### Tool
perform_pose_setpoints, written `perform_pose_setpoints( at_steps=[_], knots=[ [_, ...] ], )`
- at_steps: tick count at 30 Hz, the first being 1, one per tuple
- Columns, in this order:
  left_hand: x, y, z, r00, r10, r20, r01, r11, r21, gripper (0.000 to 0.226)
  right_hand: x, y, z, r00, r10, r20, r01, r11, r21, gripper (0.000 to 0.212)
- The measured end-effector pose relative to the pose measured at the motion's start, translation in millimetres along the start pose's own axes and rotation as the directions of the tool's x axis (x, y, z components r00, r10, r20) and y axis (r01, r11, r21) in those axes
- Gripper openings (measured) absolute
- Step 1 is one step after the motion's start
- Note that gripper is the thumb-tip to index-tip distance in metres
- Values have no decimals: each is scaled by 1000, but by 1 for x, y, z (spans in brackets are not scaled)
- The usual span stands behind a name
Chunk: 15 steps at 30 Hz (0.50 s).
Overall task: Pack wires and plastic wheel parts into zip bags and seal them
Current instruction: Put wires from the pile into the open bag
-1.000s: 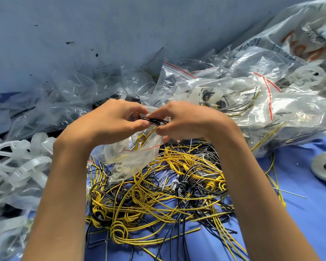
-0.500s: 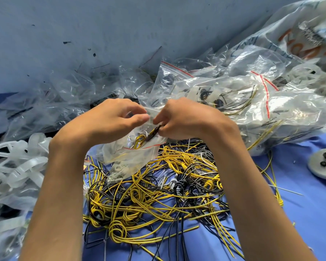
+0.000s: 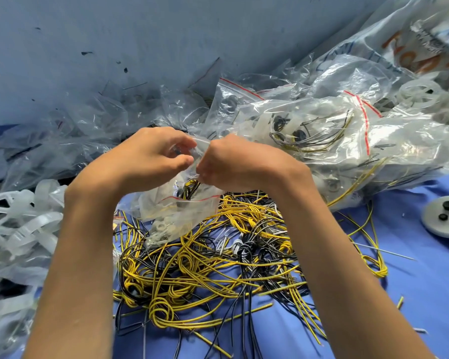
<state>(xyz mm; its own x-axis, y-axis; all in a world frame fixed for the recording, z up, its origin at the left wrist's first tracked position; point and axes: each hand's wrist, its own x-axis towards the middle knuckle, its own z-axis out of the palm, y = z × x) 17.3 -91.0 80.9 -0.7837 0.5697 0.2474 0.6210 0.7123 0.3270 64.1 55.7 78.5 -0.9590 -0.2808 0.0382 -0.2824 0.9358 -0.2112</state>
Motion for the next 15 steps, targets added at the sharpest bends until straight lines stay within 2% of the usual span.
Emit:
perform_pose_setpoints(
  at_steps=[4, 8, 11, 15],
  knots=[
    [0, -1, 1, 1000, -9, 8, 9, 1000, -17, 30, -1, 0, 0, 997, 41, 63, -41, 999, -2, 27],
    [2, -2, 1, 1000, -10, 5, 10, 1000, -20, 30, 0, 5, 0, 996, 42, 74, -41, 999, -13, 18],
    [2, -3, 2, 1000, -8, -12, 8, 1000, -4, 30, -1, 5, 0, 990, -57, 127, 55, 998, 20, 15],
    [3, -2, 1, 997, -29, -75, 29, 1000, -10, 32, -3, 6, -3, 990, -143, 12, 137, 971, 196, 14]
  ],
)
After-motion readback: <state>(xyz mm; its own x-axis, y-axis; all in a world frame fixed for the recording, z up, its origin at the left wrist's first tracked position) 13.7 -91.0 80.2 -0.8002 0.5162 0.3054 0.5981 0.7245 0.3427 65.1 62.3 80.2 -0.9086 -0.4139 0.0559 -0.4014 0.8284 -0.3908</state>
